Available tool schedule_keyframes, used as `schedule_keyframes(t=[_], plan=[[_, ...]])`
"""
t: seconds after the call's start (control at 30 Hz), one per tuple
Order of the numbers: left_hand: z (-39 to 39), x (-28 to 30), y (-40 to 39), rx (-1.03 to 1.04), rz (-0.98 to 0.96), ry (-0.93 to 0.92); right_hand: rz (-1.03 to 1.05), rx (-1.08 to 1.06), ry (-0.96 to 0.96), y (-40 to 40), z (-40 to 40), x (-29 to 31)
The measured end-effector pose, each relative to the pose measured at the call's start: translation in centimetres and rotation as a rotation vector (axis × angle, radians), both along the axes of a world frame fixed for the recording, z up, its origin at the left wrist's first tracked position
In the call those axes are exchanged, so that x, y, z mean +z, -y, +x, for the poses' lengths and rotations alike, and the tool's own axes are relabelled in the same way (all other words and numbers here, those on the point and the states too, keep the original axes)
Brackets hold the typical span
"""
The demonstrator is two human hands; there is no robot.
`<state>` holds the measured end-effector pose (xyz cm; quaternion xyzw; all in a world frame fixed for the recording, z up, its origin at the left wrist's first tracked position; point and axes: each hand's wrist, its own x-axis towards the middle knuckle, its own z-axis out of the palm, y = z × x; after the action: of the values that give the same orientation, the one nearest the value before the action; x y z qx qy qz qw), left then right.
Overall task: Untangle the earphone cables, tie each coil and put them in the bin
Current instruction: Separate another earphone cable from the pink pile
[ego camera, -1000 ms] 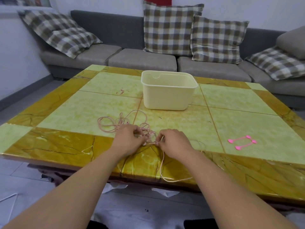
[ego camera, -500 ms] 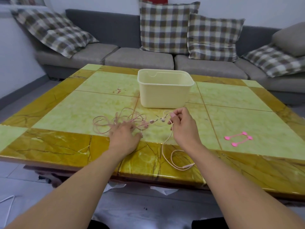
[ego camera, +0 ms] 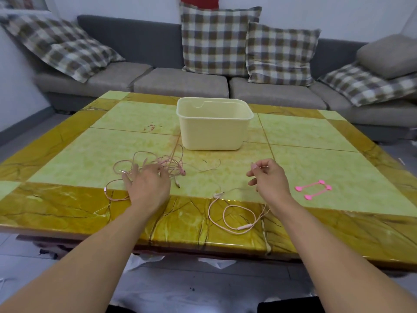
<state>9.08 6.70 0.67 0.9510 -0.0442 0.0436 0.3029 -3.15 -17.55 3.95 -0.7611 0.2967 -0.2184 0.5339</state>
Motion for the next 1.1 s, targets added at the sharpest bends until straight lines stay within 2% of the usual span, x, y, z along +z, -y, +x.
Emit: schedule_keyframes(t=[0.07,0.17,0.23,0.4,0.57,0.63,0.77,0.97,1.1], plan=[[0.1,0.0,-0.1,0.003,0.031,0.013,-0.074,0.096,-0.081,0.1,0.0,0.0],[0.4,-0.1,-0.2,-0.004,0.015,-0.002,-0.37,0.181,-0.294,-0.3,-0.1,-0.3],[0.6,-0.5,-0.3,-0.012,0.005,-0.01,-0.482,0.195,-0.294,-1.4,0.2,-0.4],[0.6,-0.6,-0.3,-0.025,-0.034,-0.118,-0.48,0.431,-0.255,-4.7,2.0,-0.9],[0.8,-0.3,-1.5,-0.079,-0.152,-0.12,-0.803,0.441,-0.233,-6.4,4.3,-1.0],[0.7,-0.4,-2.1,-0.13,-0.167,-0.093,-0.859,0.484,-0.286,-7.3,5.5,-1.3],[0.8,-1.0,-3.1,-0.196,-0.187,-0.051,-0.884,0.525,-0.344,-8.8,6.7,-3.0],[1.4,-1.9,-3.5,-0.211,-0.103,0.034,-0.555,0.356,-0.168,-7.1,6.7,-1.9],[1.4,-1.5,-3.2,-0.14,-0.053,0.051,-0.509,0.272,-0.141,-4.9,5.4,-1.4]])
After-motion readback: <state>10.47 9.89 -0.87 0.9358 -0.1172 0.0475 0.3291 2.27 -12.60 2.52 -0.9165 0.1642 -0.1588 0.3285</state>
